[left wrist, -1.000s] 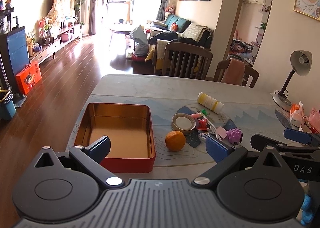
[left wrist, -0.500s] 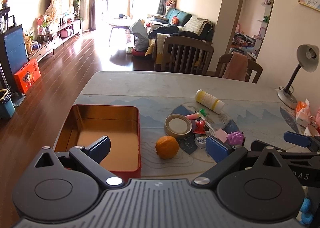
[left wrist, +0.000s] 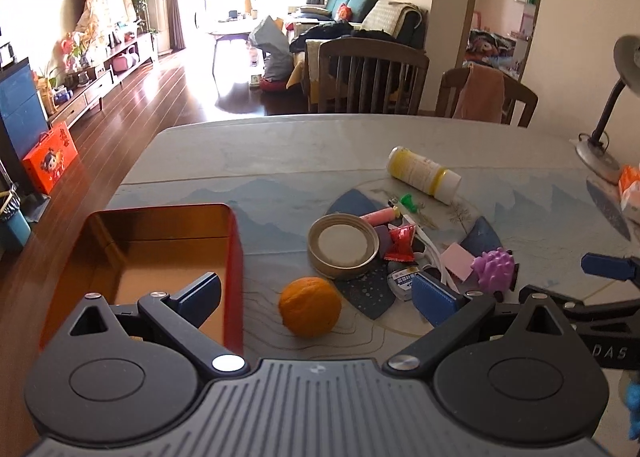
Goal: Organize rigid objects
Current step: 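Grasp the orange with the left tool while the right tool grasps the purple toy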
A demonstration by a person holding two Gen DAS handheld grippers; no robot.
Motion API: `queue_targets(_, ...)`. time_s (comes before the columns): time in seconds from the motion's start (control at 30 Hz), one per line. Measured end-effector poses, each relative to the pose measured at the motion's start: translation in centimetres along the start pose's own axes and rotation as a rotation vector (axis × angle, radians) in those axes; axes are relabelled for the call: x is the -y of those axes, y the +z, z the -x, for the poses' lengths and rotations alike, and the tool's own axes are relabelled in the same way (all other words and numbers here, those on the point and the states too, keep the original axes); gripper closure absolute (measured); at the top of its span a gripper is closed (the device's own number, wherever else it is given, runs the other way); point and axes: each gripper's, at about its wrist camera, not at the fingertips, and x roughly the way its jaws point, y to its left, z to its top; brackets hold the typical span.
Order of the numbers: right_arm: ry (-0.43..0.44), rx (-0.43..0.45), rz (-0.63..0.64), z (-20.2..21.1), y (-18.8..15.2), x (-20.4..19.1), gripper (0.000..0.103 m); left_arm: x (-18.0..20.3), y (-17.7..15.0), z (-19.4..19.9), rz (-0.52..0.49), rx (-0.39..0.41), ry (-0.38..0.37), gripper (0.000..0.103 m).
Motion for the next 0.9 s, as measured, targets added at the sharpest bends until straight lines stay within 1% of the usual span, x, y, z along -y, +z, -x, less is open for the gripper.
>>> queue_targets(0.17, 0.014, -0.031, 0.019, -2.1, 0.0, 1.4, 0.014, 0.7, -0.6, -2.7, 0.0, -0.024, 0.022, 0.001)
queue_targets(0.23, 0.019, -0.048, 0.023, -3.0, 0.0, 1.9, 0.019, 1.0, -0.7, -3.7, -0.006, -0.033, 0.036, 0.002)
queue_targets(0.3, 0.02, -0.065, 0.026, -3.8, 0.0, 2.4, 0.019, 1.5, -0.9, -4.6, -0.021, -0.046, 0.054, 0.002)
queue_targets(0.4, 0.023, -0.083, 0.037, -5.1, 0.1, 3.1, 0.024, 2.0, -1.1, -6.0, -0.039, -0.063, 0.073, 0.002)
queue_targets(0.47, 0.026, -0.094, 0.046, -5.8, 0.1, 3.4, 0.026, 2.1, -1.2, -6.8, -0.041, -0.083, 0.083, 0.006)
queue_targets(0.53, 0.038, -0.105, 0.05, -6.4, 0.0, 3.7, 0.028, 2.1, -1.3, -7.6, -0.038, -0.104, 0.104, 0.008)
queue_targets(0.67, 0.046, -0.124, 0.046, -7.5, 0.1, 4.3, 0.028, 1.8, -1.3, -8.8, -0.03, -0.138, 0.124, 0.013)
queue_targets(0.73, 0.052, -0.13, 0.047, -7.9, 0.0, 4.5, 0.029, 1.7, -1.3, -9.3, -0.026, -0.152, 0.127, 0.015)
queue_targets(0.9, 0.069, -0.148, 0.031, -8.9, -0.1, 4.7, 0.031, 1.7, -1.3, -10.2, -0.018, -0.181, 0.129, 0.023)
